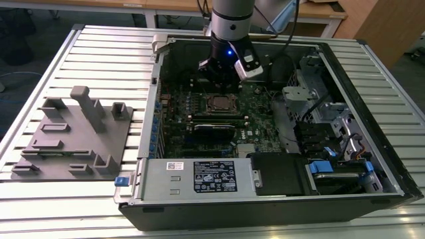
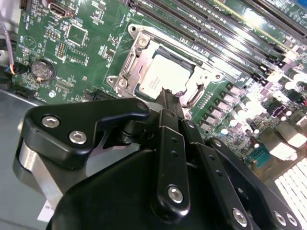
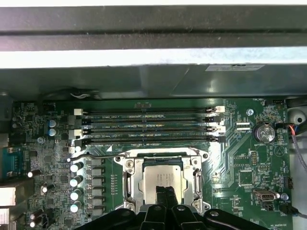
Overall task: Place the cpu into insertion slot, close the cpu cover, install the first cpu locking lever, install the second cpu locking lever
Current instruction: 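Install the first cpu locking lever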
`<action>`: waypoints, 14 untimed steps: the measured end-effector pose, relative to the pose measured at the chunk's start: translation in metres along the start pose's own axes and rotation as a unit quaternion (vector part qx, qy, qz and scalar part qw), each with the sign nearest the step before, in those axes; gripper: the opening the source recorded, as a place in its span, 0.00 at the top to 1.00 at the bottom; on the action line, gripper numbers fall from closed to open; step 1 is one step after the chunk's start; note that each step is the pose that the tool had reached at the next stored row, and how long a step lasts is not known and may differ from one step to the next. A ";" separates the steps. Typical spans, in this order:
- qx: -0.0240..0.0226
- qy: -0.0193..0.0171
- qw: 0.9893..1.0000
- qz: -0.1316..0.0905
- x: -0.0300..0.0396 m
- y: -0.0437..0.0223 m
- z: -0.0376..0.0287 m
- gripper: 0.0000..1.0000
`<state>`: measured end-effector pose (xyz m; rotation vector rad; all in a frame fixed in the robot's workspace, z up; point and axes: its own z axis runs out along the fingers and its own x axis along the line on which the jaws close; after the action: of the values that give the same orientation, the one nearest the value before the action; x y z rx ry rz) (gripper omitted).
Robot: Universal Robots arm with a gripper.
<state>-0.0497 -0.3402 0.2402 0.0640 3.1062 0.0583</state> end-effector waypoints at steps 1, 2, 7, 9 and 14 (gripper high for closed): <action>0.000 0.000 1.000 0.000 -0.0001 0.0001 -0.0015 0.90; 0.000 0.000 1.000 0.000 -0.0001 0.0001 -0.0030 0.90; 0.000 0.000 1.000 0.000 -0.0002 0.0002 -0.0044 0.90; 0.000 0.000 1.000 0.000 -0.0002 0.0002 -0.0046 0.90; 0.000 0.000 1.000 0.000 0.0033 0.0000 -0.0049 0.90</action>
<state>-0.0532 -0.3403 0.2451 0.0637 3.1069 0.0578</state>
